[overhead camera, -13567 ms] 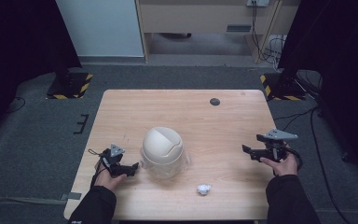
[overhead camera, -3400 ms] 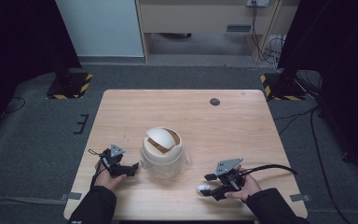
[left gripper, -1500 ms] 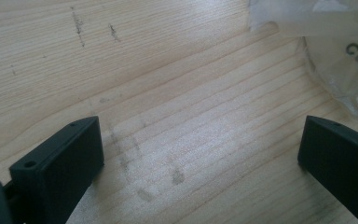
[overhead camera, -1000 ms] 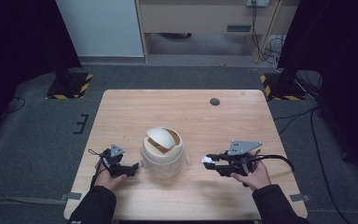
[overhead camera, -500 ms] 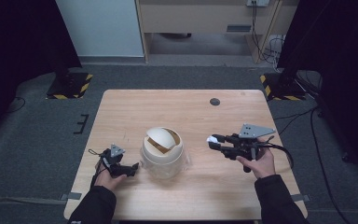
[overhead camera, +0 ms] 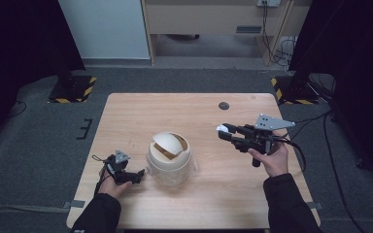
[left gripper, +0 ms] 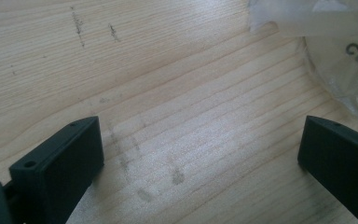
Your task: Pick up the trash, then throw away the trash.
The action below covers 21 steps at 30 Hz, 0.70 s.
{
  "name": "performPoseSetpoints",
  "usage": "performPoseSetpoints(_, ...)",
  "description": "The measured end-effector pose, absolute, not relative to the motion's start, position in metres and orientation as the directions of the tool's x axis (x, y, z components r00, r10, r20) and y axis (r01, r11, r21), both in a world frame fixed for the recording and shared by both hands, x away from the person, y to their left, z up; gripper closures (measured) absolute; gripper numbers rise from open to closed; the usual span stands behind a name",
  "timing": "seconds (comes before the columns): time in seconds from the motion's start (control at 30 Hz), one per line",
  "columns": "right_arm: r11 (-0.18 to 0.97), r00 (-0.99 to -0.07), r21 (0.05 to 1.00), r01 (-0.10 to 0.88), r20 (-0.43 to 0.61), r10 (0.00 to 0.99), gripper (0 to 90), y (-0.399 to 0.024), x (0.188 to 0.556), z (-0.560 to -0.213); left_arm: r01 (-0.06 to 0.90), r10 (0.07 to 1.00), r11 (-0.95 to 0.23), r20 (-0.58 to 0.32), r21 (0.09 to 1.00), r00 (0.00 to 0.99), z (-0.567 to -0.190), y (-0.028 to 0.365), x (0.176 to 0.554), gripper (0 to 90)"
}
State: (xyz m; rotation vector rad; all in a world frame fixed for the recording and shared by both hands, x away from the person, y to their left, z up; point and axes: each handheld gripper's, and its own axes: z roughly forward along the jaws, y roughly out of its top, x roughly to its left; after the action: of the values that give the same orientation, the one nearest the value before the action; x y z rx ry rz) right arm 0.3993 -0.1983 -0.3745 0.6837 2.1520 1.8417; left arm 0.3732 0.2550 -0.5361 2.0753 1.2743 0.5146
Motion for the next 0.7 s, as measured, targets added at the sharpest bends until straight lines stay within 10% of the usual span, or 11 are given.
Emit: performPoseSetpoints(0.7, 0.058, -0.871, 0.980, 0.192, 0.143, 0.470, 64.5, -0.178, 0.431, -0.364, 0.640, 0.891, -0.327, 0.000, 0.695, 0.455, -0.536, 0.255, 0.373, 0.0)
